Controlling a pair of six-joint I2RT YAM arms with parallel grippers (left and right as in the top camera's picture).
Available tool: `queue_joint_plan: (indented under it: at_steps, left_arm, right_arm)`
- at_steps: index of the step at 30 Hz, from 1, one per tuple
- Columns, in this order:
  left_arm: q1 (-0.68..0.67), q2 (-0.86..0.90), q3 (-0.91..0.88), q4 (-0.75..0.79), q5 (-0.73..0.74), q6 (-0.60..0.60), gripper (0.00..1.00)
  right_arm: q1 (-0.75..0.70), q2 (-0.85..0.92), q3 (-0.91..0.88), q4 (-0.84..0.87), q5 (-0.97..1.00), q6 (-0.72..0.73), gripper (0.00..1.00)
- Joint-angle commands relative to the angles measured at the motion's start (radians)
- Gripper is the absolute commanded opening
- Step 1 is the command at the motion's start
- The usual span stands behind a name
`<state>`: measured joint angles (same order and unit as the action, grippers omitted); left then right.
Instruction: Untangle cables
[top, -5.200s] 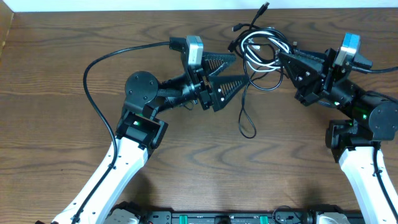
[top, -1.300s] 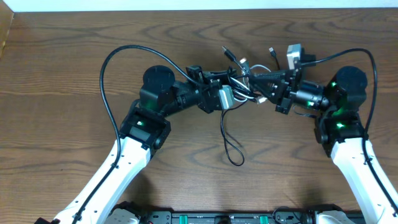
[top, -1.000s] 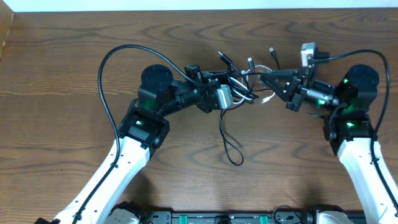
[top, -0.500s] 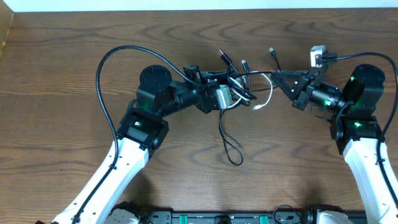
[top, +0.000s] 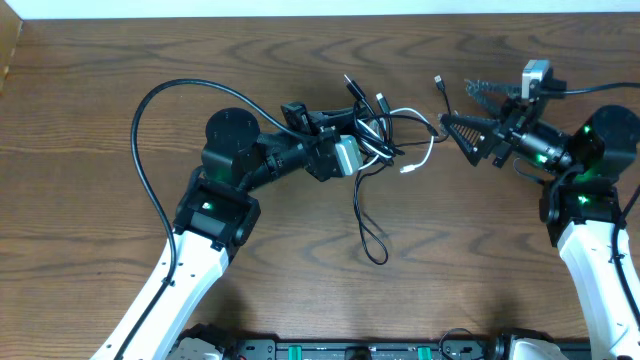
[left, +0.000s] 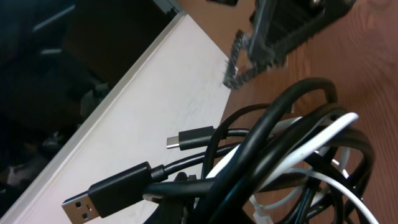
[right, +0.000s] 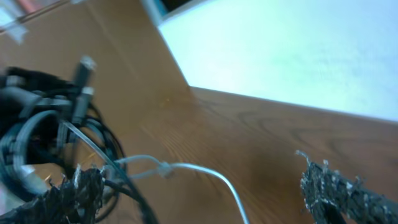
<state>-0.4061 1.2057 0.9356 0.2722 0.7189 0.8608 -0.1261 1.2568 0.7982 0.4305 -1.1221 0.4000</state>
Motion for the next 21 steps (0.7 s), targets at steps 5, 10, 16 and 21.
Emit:
queue_joint_plan:
  at_steps: [5, 10, 16, 21]
  left_arm:
    - [0.008, -0.013, 0.017, 0.002, 0.091, 0.004, 0.08]
    - [0.008, -0.011, 0.017, 0.002, 0.22, 0.066, 0.08]
    - [0.008, -0.011, 0.017, 0.005, 0.31, 0.1, 0.07]
    - [0.008, -0.011, 0.017, 0.005, 0.336, 0.115, 0.08]
  right_arm:
    - [0.003, 0.006, 0.004, 0.199, -0.036, 0.287, 0.99]
    - [0.058, 0.006, 0.004, 0.27, -0.009, 0.467, 0.99]
    - [0.174, 0.006, 0.004, 0.344, -0.006, 0.546, 0.98]
    - [0.231, 0.006, 0.004, 0.34, -0.008, 0.612, 0.95]
